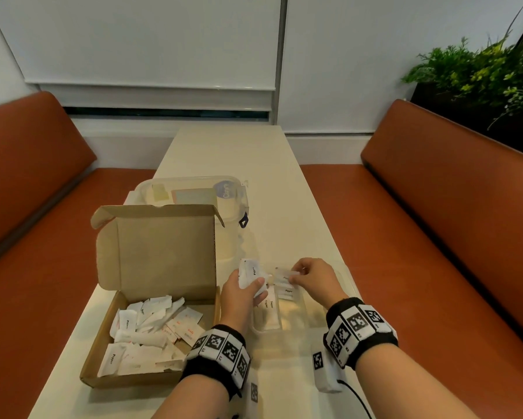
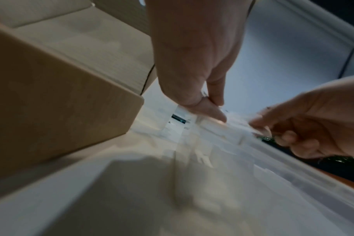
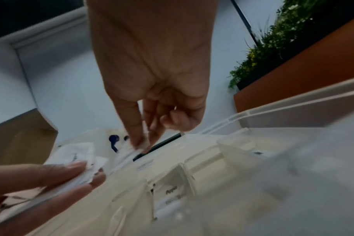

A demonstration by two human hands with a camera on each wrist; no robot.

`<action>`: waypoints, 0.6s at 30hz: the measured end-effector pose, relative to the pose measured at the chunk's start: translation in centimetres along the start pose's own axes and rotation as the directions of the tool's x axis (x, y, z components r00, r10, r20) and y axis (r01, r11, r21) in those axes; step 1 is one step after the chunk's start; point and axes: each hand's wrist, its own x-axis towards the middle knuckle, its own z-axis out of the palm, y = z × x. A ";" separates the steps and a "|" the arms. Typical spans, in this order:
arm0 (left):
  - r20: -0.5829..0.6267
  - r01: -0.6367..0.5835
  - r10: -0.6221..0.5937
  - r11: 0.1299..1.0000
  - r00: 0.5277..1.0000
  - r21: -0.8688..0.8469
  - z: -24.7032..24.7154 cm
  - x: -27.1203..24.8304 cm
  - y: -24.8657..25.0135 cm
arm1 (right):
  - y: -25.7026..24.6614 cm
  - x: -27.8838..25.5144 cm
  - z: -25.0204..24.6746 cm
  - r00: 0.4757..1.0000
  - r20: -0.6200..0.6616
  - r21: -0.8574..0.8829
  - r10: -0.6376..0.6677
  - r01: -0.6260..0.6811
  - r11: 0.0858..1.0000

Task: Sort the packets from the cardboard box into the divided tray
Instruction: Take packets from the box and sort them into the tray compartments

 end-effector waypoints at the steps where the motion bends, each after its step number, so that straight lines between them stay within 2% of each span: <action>1: -0.015 -0.002 0.002 1.000 1.000 -0.018 -0.2 0.1 -0.2 | 0.4 0.1 0.1 0.998 -0.043 -0.029 0.044 -0.046 0.999; 4: -0.007 0.004 -0.004 1.000 1.000 -0.025 -0.7 0.4 -0.6 | 1.1 0.2 0.6 0.992 -0.053 -0.096 0.116 -0.121 0.988; 10: 0.015 0.007 -0.007 1.000 1.000 0.003 -0.8 0.7 -0.8 | 1.2 0.9 1.8 0.984 -0.054 -0.262 0.169 -0.177 0.949; 14: 0.017 0.007 -0.007 1.000 1.000 0.020 -0.9 0.9 -0.9 | 1.3 1.3 2.5 0.983 -0.068 -0.331 0.170 -0.183 0.926; 18: 0.025 0.017 -0.018 1.000 1.000 0.021 -1.0 1.1 -0.9 | 1.5 1.3 3.2 0.990 -0.074 -0.456 0.118 -0.139 0.879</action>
